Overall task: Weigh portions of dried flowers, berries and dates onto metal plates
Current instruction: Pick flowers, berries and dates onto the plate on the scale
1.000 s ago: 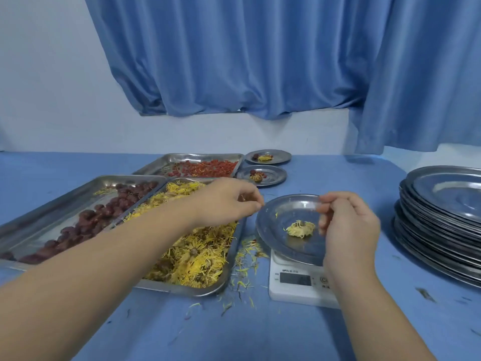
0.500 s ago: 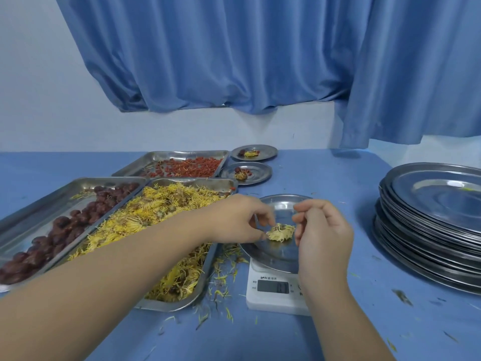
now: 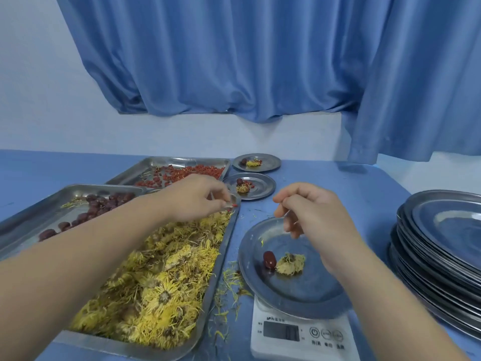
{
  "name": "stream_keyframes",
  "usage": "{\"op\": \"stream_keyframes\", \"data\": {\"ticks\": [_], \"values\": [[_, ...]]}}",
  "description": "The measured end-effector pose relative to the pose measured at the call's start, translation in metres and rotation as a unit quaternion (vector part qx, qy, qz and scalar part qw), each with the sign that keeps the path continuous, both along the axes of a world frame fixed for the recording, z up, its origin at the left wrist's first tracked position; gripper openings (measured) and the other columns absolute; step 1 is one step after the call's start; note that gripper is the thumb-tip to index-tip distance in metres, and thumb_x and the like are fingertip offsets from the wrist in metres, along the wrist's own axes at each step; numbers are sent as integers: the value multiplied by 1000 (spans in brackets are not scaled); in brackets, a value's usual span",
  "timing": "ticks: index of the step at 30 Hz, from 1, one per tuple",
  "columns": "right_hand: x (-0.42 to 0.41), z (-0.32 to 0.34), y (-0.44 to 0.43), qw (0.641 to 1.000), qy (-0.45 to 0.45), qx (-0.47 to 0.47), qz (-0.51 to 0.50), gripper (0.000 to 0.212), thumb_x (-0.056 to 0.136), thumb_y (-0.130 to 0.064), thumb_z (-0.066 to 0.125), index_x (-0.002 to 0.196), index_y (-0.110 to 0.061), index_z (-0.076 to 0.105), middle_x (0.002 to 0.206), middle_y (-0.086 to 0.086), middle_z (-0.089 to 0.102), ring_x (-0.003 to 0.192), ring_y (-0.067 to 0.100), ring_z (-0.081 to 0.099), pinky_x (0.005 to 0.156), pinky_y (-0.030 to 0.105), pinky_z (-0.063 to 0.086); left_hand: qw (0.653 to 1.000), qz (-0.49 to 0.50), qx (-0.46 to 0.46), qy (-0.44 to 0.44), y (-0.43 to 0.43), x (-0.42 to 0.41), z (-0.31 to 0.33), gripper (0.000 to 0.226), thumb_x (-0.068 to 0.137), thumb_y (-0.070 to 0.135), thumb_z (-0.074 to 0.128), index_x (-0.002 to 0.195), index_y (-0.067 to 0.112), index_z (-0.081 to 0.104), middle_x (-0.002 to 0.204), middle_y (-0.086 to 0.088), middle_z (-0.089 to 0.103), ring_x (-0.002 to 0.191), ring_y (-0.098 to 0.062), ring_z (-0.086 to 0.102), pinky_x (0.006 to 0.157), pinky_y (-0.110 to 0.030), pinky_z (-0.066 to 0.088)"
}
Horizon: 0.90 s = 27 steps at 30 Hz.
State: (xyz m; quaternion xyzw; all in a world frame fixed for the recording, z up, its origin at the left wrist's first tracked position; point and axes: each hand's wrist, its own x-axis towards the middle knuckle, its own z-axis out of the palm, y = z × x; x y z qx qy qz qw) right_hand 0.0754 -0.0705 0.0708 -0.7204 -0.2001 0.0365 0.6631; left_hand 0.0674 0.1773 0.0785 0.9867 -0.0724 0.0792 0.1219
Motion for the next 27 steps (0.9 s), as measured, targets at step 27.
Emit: {"op": "stream_keyframes", "data": {"ticks": [27], "values": [[103, -5, 2, 990, -67, -117, 45, 15, 81, -26, 54, 76, -29, 68, 66, -6, 68, 52, 5, 58, 55, 25, 46, 952, 236, 81, 179, 98, 185, -47, 34, 98, 21, 51, 130, 16, 62, 138, -6, 57, 122, -25, 54, 105, -37, 40]]}}
